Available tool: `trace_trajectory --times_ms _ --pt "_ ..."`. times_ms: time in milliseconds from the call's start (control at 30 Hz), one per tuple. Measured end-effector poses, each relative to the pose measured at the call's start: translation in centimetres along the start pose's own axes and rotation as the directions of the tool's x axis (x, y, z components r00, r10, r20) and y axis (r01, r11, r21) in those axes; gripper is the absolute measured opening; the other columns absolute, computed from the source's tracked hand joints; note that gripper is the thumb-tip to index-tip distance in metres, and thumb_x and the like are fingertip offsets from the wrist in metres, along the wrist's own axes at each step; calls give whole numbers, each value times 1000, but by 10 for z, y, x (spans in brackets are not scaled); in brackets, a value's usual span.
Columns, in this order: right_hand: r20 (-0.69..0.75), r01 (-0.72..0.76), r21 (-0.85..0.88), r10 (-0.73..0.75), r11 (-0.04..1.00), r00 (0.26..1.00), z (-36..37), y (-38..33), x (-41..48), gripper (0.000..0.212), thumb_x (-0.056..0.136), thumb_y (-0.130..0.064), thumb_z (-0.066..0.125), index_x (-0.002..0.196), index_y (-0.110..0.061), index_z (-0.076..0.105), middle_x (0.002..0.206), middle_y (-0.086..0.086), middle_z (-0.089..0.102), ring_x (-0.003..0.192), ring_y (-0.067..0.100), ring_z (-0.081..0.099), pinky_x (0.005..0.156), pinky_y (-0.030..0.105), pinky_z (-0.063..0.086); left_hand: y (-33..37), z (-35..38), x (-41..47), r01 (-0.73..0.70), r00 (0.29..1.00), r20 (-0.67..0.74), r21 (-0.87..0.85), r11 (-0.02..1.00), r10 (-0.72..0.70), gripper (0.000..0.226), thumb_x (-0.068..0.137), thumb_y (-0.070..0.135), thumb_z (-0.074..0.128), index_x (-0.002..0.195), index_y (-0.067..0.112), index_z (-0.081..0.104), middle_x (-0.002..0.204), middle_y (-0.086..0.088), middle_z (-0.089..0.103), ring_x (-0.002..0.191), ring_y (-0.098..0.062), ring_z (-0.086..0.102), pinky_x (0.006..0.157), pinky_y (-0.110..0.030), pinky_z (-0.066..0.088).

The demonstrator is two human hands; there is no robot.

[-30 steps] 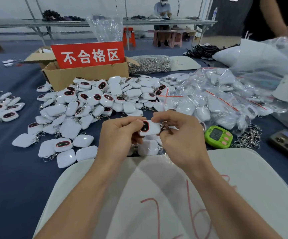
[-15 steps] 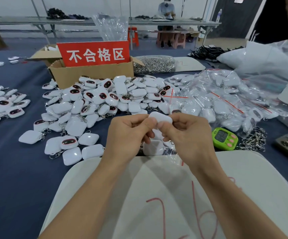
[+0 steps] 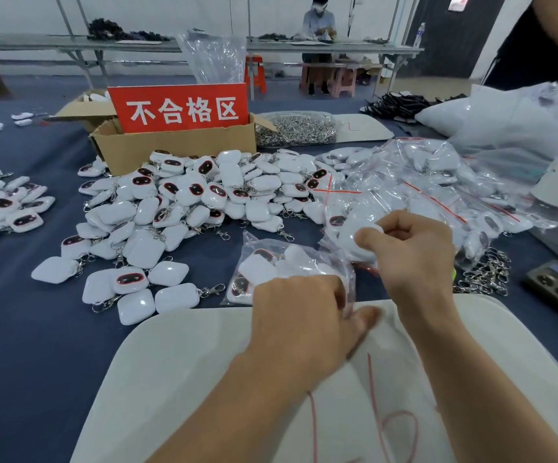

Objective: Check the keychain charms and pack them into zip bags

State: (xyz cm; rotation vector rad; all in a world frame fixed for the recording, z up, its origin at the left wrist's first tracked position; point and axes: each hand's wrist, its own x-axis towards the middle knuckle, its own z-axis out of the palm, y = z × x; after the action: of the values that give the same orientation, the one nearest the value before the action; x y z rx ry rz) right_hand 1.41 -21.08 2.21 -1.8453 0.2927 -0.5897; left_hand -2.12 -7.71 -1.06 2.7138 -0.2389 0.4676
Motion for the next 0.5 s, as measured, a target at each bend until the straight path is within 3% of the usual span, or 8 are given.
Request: trace_trajectory --times_ms 100,267,333,400,500 --pt "57 67 -156 -59 985 997 -1 -1 -2 16 52 -28 66 62 -16 63 40 -10 38 43 8 36 41 17 28 0 1 1 -7 997 77 106 994 -1 40 88 64 47 80 27 62 74 0 67 70 -27 58 61 -38 24" --pt "186 67 -297 -11 953 983 -4 0 2 22 48 -29 61 54 -10 52 43 -7 30 52 15 32 50 35 52 2 -8 2 105 991 87 -38 994 -101 34 96 50 46 77 23 55 76 -1 67 70 -25 52 64 -36 30" --pt "263 105 -366 -5 925 965 -4 2 1 23 47 -33 62 51 -13 51 42 -7 30 47 11 30 44 29 36 3 -10 3 150 989 32 -169 974 -147 34 97 47 48 75 22 53 71 -1 65 67 -24 48 64 -36 33" --pt "343 79 -298 30 951 939 -1 2 -1 22 48 -32 64 50 -13 53 44 -7 35 45 9 32 43 24 31 2 -10 2 151 984 -36 -329 932 -172 31 97 42 52 75 21 55 66 1 63 65 -21 51 62 -35 36" --pt "469 -62 -98 101 993 878 3 5 -1 16 64 -19 71 50 -16 64 45 -1 51 43 12 43 43 21 36 -2 -11 0 46 990 -92 -508 860 -107 26 100 39 56 79 23 60 63 5 61 63 -15 51 61 -32 36"
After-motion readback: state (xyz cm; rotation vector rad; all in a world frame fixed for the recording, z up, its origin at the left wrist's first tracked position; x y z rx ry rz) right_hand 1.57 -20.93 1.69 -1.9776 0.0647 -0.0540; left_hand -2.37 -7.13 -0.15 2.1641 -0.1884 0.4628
